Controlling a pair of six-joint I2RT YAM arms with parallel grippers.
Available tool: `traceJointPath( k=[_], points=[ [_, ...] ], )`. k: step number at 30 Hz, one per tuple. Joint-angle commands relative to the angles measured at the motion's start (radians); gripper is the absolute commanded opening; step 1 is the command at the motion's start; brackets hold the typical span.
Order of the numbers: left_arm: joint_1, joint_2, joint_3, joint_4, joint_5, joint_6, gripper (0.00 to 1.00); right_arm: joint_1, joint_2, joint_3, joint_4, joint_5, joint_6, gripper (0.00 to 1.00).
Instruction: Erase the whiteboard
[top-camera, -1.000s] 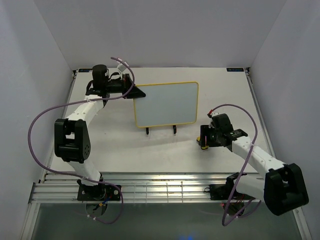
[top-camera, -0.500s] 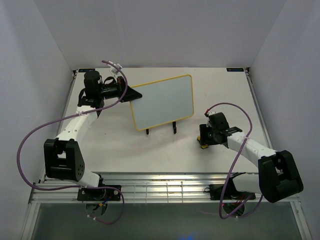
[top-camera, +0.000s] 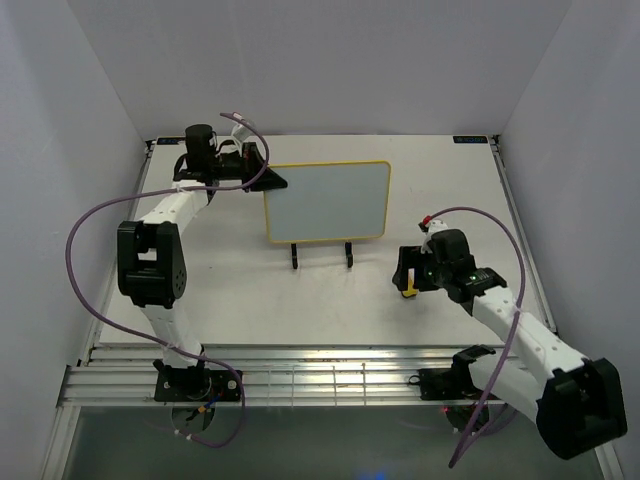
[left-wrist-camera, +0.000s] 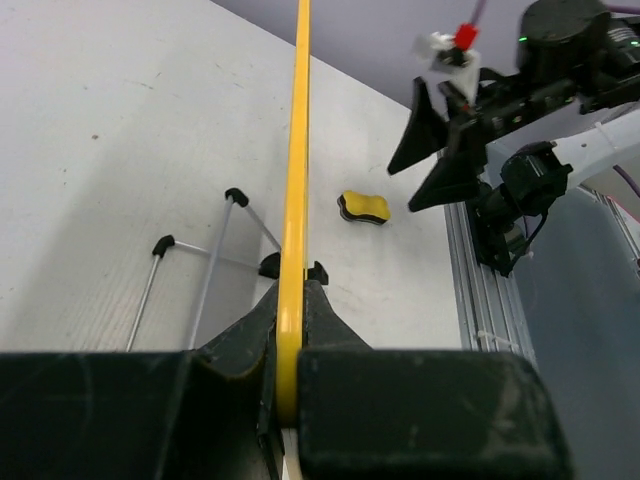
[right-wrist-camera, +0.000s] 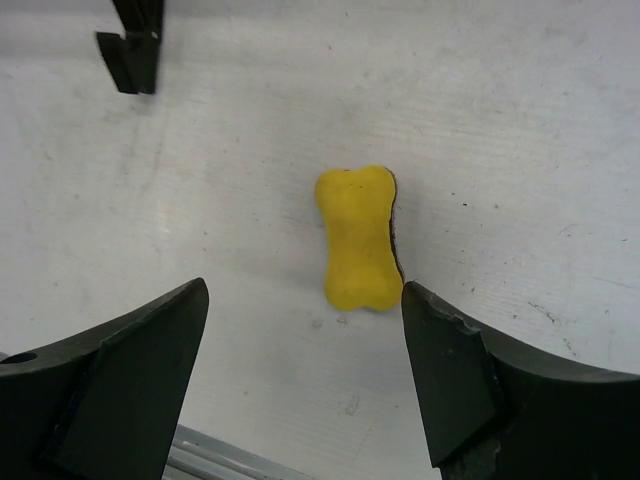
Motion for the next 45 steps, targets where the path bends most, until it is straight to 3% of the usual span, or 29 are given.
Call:
traceJointPath(
  k=[1,8,23,31,45],
  points=[
    [0.039,0.034,0.084,0.025,0.144,0.038,0.0,0.004,-0.164,0.034,-0.072,-0.005,0.021,0.84],
    [0.039,0.104,0.082,0.026,0.21,0.056,0.0,0.005,-0.293,0.115,-0.202,0.031,0.009,0.86],
    [0.025,0.117,0.018,0.026,0.265,0.076,0.0,0.005,-0.275,0.07,-0.164,-0.034,-0.005,0.86],
    [0.012,0.042,0.007,0.026,0.268,0.085,0.0,0.005,-0.278,0.073,-0.158,-0.041,-0.008,0.86],
    [0.009,0.029,-0.005,0.028,0.385,0.104,0.0,0.005,-0.292,0.063,-0.163,-0.038,-0.011,0.86]
  ],
)
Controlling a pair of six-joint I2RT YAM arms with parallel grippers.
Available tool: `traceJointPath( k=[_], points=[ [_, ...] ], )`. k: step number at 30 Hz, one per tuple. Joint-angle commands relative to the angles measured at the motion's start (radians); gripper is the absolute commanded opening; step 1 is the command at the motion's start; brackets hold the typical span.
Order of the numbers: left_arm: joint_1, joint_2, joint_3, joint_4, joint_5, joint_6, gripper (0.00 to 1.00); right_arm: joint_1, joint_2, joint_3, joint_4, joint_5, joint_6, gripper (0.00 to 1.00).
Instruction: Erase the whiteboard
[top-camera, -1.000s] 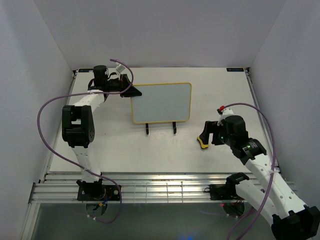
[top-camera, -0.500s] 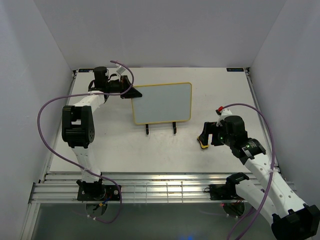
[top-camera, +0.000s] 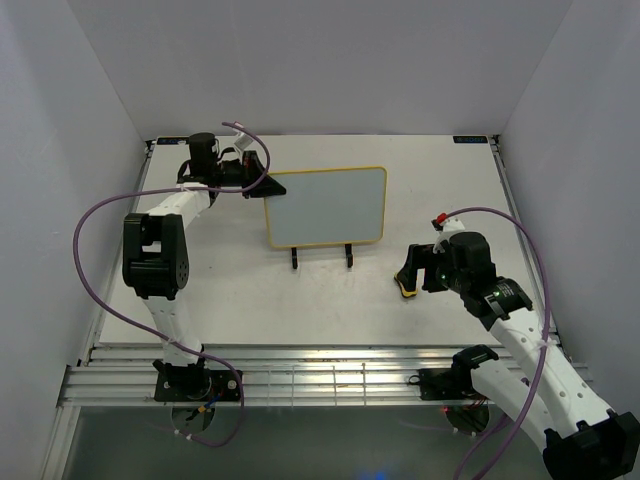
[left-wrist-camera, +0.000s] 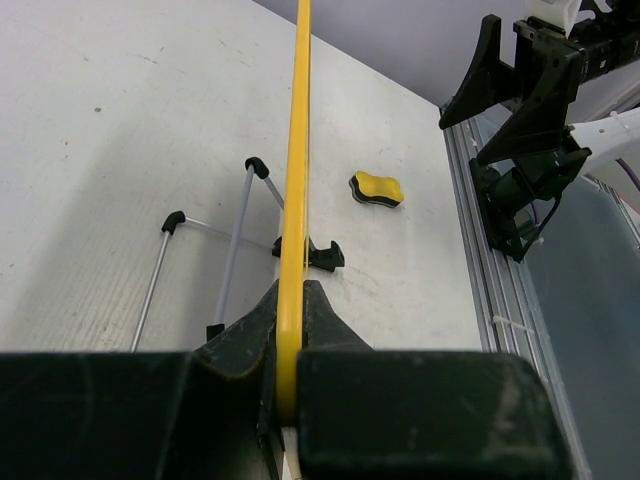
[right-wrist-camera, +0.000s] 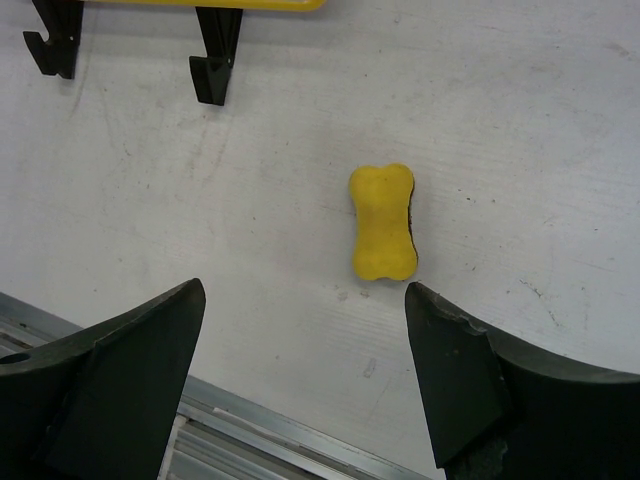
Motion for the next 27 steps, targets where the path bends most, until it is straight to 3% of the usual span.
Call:
traceJointPath(
  k=[1,15,27],
  points=[
    [-0.006,-0.078,-0.009,0.022,0.349,0.025,0.0,0.005,-0.013,-0.014,0.014,-0.01,-0.009,0.86],
    [-0.005,-0.193,0.006,0.024,0.322,0.014,0.0,0.005,-0.01,-0.018,0.016,-0.009,-0.013,0.86],
    [-0.016,-0.141,-0.017,0.039,0.365,-0.017,0.0,0.005,-0.019,-0.021,0.016,-0.007,-0.015,0.87]
  ],
)
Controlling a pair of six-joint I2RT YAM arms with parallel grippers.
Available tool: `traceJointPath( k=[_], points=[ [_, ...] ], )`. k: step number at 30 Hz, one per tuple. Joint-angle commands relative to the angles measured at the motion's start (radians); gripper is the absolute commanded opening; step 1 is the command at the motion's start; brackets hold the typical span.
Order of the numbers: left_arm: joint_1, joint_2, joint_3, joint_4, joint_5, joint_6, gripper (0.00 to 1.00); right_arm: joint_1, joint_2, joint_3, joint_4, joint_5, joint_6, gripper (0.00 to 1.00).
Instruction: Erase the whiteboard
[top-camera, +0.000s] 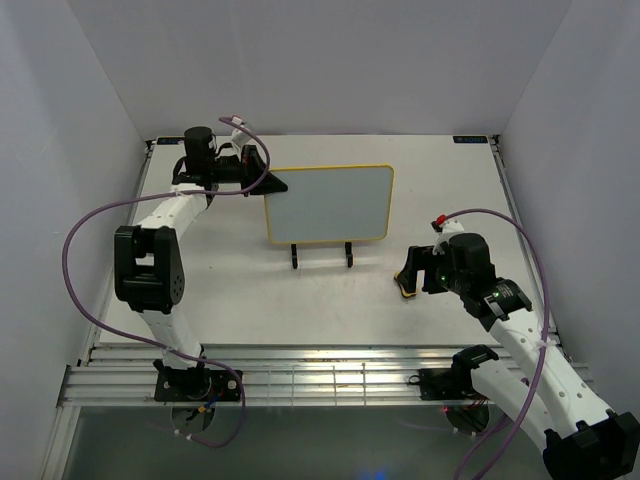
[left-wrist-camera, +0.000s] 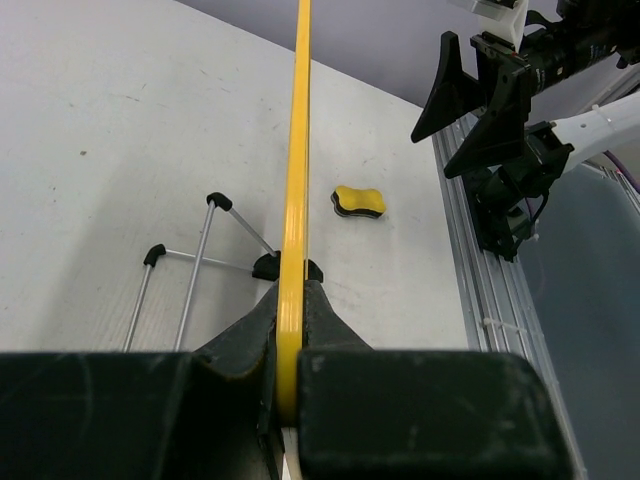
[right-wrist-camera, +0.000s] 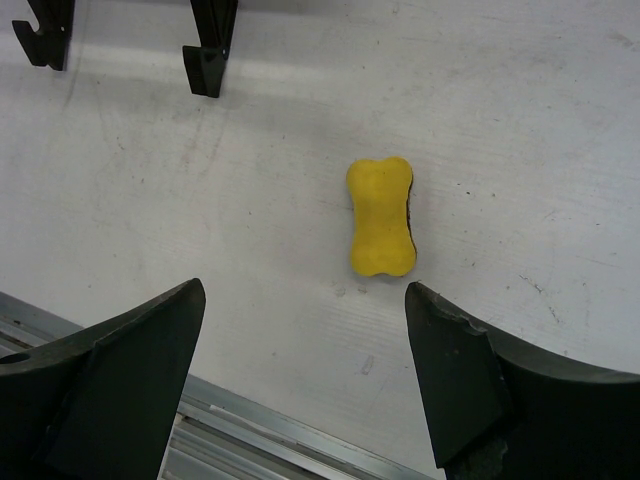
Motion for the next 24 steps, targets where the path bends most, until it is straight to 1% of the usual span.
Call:
traceJointPath(
  k=[1,7,17,24],
  points=[
    [-0.004,-0.006,0.014,0.041,0.367,-0.017,0.0,0.005,-0.013,-0.006,0.015,-0.007,-0.012,0.87],
    [0.014,0.024,0.002,0.061,0.348,-0.044,0.0,0.005,-0.013,-0.006,0.015,-0.009,-0.015,0.87],
    [0.056,0.106,-0.021,0.185,0.35,-0.156,0.0,0.005,-0.024,-0.006,0.016,-0.012,-0.018,0.87],
    [0.057,0.106,-0.055,0.229,0.367,-0.176,0.0,0.005,-0.015,-0.01,0.019,-0.02,-0.024,0.87]
  ],
)
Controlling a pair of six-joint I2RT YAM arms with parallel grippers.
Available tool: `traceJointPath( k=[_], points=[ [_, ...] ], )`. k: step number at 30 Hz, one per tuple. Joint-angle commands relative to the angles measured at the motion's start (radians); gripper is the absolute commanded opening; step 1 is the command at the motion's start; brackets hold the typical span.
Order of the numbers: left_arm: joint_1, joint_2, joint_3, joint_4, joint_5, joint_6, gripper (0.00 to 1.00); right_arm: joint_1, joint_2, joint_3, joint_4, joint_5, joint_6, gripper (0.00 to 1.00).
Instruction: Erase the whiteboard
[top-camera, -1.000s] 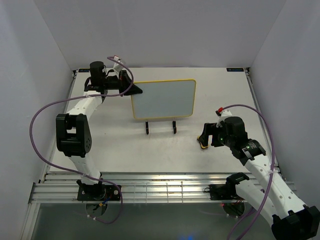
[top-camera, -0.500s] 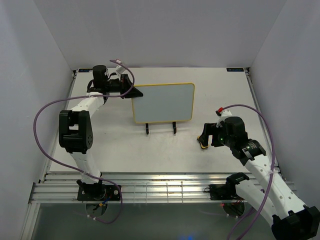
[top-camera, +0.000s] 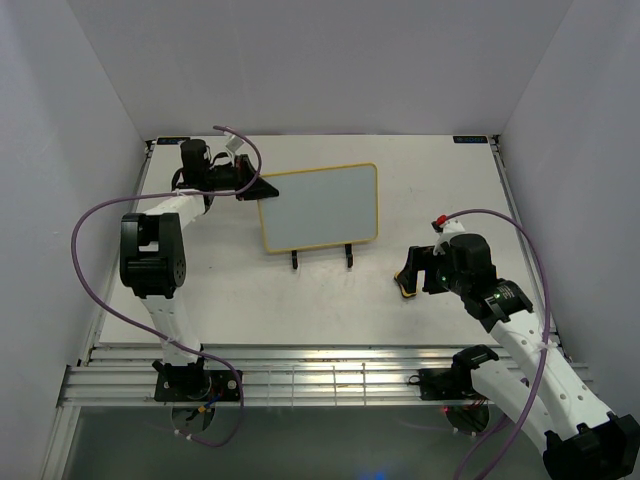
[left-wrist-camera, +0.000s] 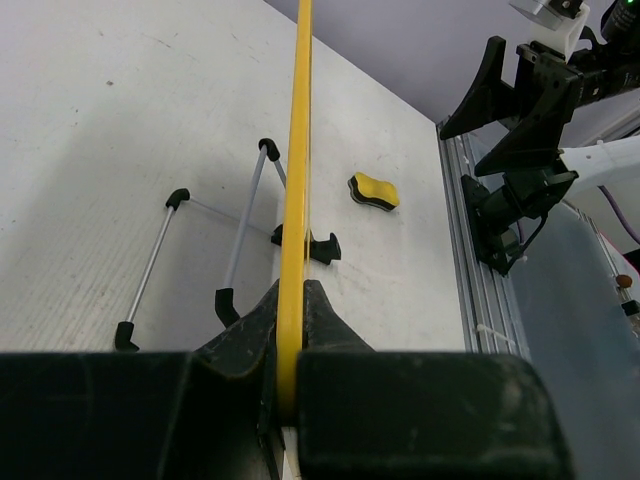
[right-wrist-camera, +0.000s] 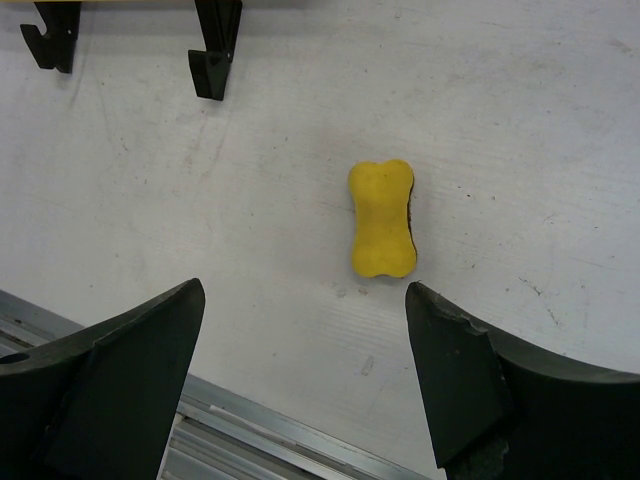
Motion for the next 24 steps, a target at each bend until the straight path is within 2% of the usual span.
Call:
traceJointPath(
  k=[1,10,24],
  points=[
    [-0.002,-0.035,-0.013,0.062,0.363,-0.006,0.0,0.005,-0.001,-0.011,0.019,-0.018,-0.021,0.87],
    [-0.004,-0.041,-0.03,0.09,0.386,-0.031,0.0,0.005,-0.008,-0.015,0.024,-0.029,-0.024,0.87],
    [-0.025,-0.196,-0.048,0.093,0.389,-0.046,0.0,0.005,0.006,-0.017,0.03,-0.043,-0.03,0.87]
  ],
)
